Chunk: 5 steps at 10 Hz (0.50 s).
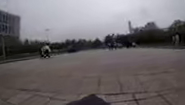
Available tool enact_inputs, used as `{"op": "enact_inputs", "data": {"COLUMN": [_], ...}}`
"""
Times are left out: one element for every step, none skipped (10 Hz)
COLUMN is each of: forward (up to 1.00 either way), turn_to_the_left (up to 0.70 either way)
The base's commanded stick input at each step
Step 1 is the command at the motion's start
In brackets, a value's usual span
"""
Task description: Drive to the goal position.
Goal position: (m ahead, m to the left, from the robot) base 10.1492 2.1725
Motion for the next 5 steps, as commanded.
{"op": "enact_inputs", "data": {"forward": [1.00,1.00,1.00,1.00,1.00], "turn_to_the_left": [-0.40,-0.40,-0.40,-0.40,-0.40]}}
